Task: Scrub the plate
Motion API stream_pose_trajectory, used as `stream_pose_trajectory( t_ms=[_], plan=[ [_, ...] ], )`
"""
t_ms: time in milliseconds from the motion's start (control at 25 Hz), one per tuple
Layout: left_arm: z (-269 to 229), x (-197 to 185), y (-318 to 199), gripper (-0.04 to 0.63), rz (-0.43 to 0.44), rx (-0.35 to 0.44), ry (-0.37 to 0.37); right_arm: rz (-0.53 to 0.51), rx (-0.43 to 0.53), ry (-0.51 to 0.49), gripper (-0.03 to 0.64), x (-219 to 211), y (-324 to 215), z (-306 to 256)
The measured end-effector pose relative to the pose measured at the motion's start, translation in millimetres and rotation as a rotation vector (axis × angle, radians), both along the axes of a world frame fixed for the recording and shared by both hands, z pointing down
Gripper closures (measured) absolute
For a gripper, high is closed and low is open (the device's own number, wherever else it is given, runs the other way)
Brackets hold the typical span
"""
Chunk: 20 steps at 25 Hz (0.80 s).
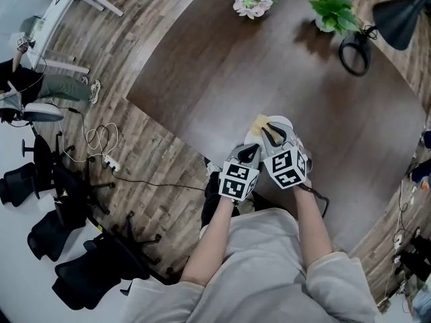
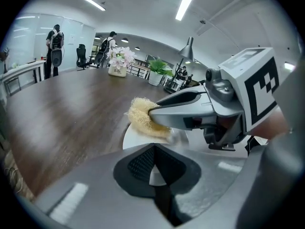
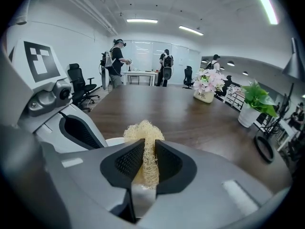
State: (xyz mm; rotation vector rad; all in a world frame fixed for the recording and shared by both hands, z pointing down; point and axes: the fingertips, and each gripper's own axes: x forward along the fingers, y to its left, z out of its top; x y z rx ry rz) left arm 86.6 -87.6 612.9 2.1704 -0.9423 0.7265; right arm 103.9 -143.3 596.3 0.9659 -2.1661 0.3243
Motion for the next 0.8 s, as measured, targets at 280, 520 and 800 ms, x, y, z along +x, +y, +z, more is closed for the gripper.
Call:
stream_pose_trajectory(
  t_ms=[280,520,800],
  plan=[
    [2,3,-2,0.594,0.007,-0.014,-0.006,0.037,0.004,0.033,0.526,27,-11,2],
    [0,2,-2,0.595,0.008,-0.020,0.013,0.065,0.011,0.034,0.526,42,-14,-3],
    [0,-4,-3,0.594,0.003,-0.032,0.041,0.125,0.003,0.050,0.526,55,-11,-7]
  ],
)
